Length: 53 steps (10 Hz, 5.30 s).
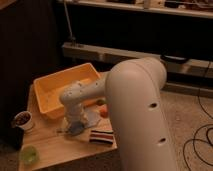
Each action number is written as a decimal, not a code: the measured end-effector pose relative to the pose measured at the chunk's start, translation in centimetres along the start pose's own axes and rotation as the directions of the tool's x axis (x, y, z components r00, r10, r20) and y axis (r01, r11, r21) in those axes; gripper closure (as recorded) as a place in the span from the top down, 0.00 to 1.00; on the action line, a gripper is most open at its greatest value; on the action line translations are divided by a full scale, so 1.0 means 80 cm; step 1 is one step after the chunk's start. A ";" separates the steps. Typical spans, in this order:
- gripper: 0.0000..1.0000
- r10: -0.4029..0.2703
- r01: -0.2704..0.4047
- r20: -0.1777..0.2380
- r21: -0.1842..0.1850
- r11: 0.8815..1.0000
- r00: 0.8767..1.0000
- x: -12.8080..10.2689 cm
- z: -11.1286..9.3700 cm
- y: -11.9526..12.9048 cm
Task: Place sponge in plastic cup
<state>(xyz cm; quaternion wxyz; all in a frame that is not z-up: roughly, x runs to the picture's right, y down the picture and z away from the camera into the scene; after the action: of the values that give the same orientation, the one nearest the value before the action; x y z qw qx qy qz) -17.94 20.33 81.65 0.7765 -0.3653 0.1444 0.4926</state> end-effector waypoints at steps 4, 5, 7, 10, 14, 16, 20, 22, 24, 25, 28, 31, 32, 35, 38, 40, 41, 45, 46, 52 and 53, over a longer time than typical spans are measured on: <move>0.48 -0.004 0.004 -0.001 -0.018 1.000 1.000 0.005 0.001 0.003; 0.37 -0.004 0.004 0.000 -0.021 1.000 1.000 0.005 0.000 0.002; 0.22 -0.006 0.006 0.000 -0.025 1.000 1.000 0.005 -0.002 0.006; 0.21 -0.005 0.005 -0.010 -0.028 1.000 1.000 0.004 -0.001 0.007; 0.21 0.008 -0.007 0.013 -0.054 0.999 1.000 0.000 -0.007 -0.008; 0.21 0.026 -0.023 0.038 -0.076 0.997 0.999 -0.002 -0.015 -0.025; 0.03 0.038 -0.031 0.064 -0.114 0.993 0.997 0.000 -0.027 -0.043; 0.00 -0.033 0.044 0.077 -0.144 0.989 0.996 -0.005 -0.037 -0.026; 0.00 -0.144 0.161 0.113 -0.160 0.974 0.983 -0.019 -0.062 0.012; 0.00 -0.203 0.223 0.130 -0.163 0.961 0.971 -0.022 -0.076 0.029; 0.00 -0.383 0.411 0.175 -0.164 0.897 0.907 -0.017 -0.096 0.098; 0.00 -0.509 0.537 0.180 -0.184 0.823 0.842 -0.005 -0.096 0.145; 0.00 -0.532 0.559 0.174 -0.188 0.808 0.828 -0.001 -0.098 0.149; 0.00 -0.603 0.619 0.140 -0.197 0.760 0.785 0.014 -0.109 0.165; 0.00 -0.698 0.692 0.087 -0.265 0.672 0.711 0.041 -0.126 0.198; 0.00 -0.724 0.715 0.094 -0.290 0.636 0.683 0.044 -0.131 0.220; 0.00 -0.732 0.722 0.097 -0.298 0.625 0.674 0.041 -0.132 0.229; 0.00 -0.761 0.743 0.097 -0.323 0.586 0.642 0.029 -0.122 0.262; 0.00 -0.765 0.746 0.094 -0.323 0.583 0.638 0.029 -0.119 0.264; 0.00 -0.774 0.748 0.054 -0.309 0.588 0.630 0.032 -0.106 0.272; 0.00 -0.778 0.749 0.047 -0.310 0.586 0.627 0.033 -0.103 0.274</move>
<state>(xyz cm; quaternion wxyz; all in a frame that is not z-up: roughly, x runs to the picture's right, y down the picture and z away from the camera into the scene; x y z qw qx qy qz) -34.66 21.70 65.09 0.8398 -0.5275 -0.0668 0.1095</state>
